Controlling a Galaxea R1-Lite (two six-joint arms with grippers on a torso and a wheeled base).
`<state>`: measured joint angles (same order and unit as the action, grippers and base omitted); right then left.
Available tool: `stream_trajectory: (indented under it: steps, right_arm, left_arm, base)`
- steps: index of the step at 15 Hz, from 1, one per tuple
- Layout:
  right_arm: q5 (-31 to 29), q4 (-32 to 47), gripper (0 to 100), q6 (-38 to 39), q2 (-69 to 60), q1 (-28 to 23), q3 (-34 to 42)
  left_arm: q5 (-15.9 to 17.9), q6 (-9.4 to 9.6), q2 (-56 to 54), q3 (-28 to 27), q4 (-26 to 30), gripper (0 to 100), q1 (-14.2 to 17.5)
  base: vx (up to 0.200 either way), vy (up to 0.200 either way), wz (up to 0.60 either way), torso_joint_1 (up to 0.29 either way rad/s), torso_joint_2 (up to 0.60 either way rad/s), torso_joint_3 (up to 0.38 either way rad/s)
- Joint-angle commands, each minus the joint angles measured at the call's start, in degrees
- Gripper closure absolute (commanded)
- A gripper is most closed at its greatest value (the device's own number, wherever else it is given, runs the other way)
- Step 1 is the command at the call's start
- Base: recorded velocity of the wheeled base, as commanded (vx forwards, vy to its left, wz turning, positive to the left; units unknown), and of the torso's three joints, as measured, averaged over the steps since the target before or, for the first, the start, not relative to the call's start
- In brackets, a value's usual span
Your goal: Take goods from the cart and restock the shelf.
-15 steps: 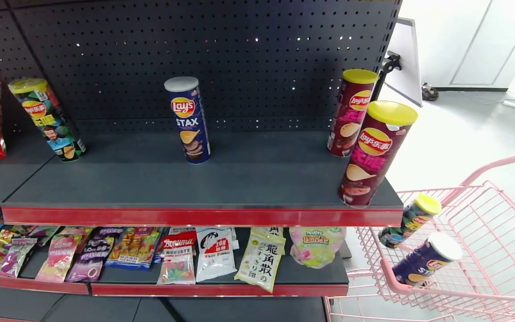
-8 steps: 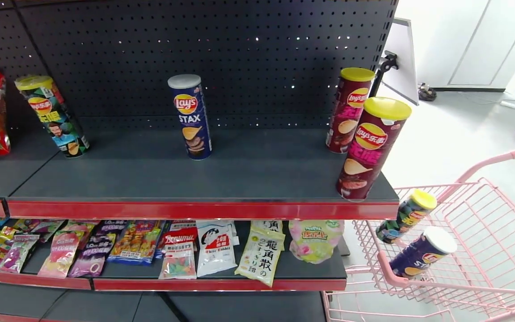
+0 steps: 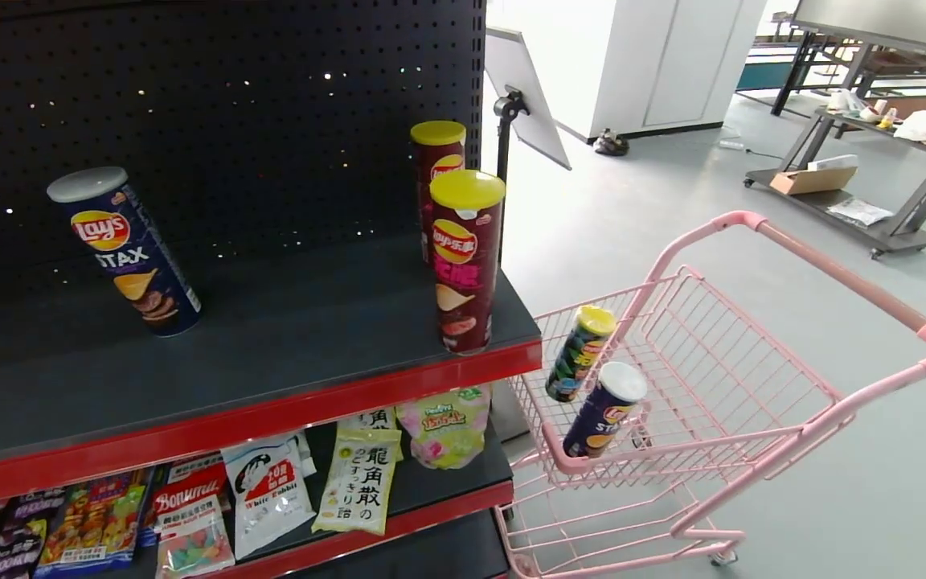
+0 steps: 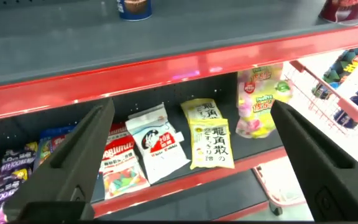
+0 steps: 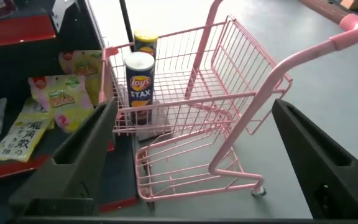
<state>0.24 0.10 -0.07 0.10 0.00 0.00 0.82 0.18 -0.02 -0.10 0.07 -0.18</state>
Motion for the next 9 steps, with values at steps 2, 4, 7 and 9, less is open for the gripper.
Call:
stream_trajectory:
  steps: [2,4,7,9]
  right_arm:
    - [0.11,-0.01,0,-0.01,-0.01,0.0,0.0]
    - [0.02,-0.01,0,-0.01,-0.01,0.0,0.0]
    - [0.02,-0.01,0,-0.01,-0.01,0.0,0.0]
    - [0.02,-0.01,0,-0.01,-0.01,0.0,0.0]
  left_arm:
    - [-0.03,-0.01,0.02,0.01,0.01,0,0.01]
    - [-0.03,-0.01,0.02,0.01,0.01,0,0.01]
    - [-0.03,-0.09,0.02,0.01,0.01,0,0.01]
    - [-0.03,-0.09,0.02,0.01,0.01,0,0.01]
  base:
    - [0.0,0.0,0.0,0.0,0.0,0.0]
    - [0.0,0.0,0.0,0.0,0.0,0.0]
    - [0.0,0.0,0.0,-0.06,0.13,0.085]
    - [0.0,0.0,0.0,-0.137,0.36,0.2]
